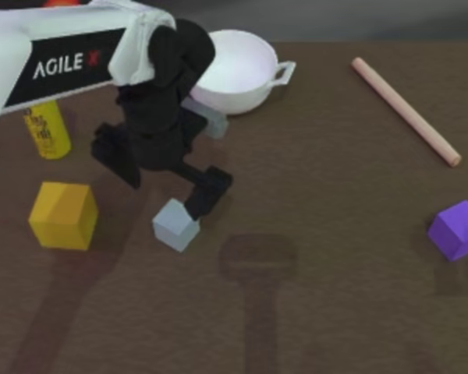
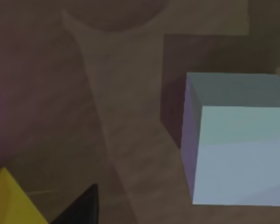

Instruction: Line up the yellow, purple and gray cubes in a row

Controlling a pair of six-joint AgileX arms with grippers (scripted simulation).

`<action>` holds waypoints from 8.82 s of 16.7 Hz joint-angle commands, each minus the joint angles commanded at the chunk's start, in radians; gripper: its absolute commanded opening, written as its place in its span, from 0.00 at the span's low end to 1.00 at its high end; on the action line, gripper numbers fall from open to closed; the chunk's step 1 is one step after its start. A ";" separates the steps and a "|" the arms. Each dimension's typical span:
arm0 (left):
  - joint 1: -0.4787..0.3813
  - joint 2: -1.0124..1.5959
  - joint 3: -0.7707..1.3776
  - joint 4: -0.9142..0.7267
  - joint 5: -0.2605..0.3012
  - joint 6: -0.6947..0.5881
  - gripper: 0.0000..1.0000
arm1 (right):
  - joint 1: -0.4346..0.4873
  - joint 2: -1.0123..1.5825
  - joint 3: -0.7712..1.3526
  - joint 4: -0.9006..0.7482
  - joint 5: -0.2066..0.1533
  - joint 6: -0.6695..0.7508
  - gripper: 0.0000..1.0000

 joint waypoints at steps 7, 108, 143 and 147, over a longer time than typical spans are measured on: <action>-0.001 0.114 -0.128 0.247 0.001 0.001 1.00 | 0.000 0.000 0.000 0.000 0.000 0.000 1.00; -0.490 0.232 0.247 0.010 -0.021 -1.076 1.00 | 0.000 0.000 0.000 0.000 0.000 0.000 1.00; 0.354 -1.767 -1.324 0.786 -0.024 -0.376 1.00 | 0.100 1.635 1.123 -0.846 0.001 -0.288 1.00; 0.453 -2.028 -1.538 0.952 -0.011 -0.207 1.00 | 0.115 1.838 1.286 -0.952 0.001 -0.327 1.00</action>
